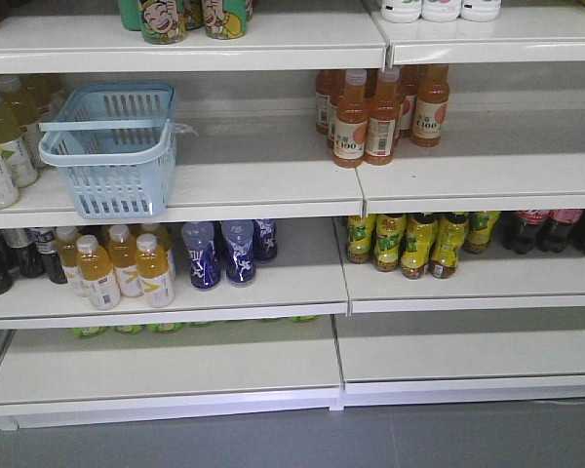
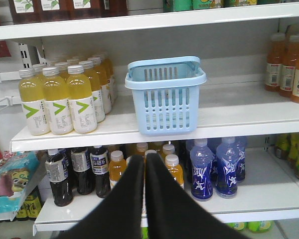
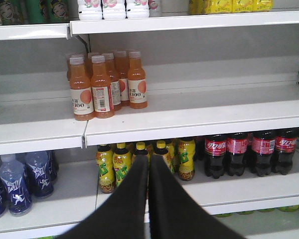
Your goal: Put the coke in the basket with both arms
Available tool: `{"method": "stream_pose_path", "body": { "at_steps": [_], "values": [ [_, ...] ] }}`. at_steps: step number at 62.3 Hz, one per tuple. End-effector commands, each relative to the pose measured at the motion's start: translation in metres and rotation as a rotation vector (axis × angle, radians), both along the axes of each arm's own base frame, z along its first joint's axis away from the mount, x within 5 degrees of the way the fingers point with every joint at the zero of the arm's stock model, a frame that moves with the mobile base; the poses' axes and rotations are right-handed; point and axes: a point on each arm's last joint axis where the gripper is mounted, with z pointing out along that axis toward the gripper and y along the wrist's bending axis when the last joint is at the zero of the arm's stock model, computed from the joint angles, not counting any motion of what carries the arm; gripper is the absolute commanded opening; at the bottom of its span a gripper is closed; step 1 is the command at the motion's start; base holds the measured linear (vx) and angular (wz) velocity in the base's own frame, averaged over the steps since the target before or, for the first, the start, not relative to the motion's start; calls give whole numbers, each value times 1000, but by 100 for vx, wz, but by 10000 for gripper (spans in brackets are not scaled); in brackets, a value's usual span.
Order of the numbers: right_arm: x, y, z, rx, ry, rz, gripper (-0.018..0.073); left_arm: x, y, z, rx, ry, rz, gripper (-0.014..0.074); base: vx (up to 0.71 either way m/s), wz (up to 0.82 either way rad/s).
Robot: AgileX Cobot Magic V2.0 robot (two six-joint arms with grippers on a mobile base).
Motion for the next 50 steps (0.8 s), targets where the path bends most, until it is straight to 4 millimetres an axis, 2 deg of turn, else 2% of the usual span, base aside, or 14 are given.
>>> {"method": "stream_pose_path", "body": {
  "at_steps": [1, 50],
  "values": [
    [0, 0, 1, -16, -67, -8, -10, 0, -1, 2, -6, -72, -9, -5, 5, 1],
    [0, 0, 1, -16, -67, -8, -10, 0, -1, 2, -6, -72, -9, -5, 4, 1]
  ]
}}
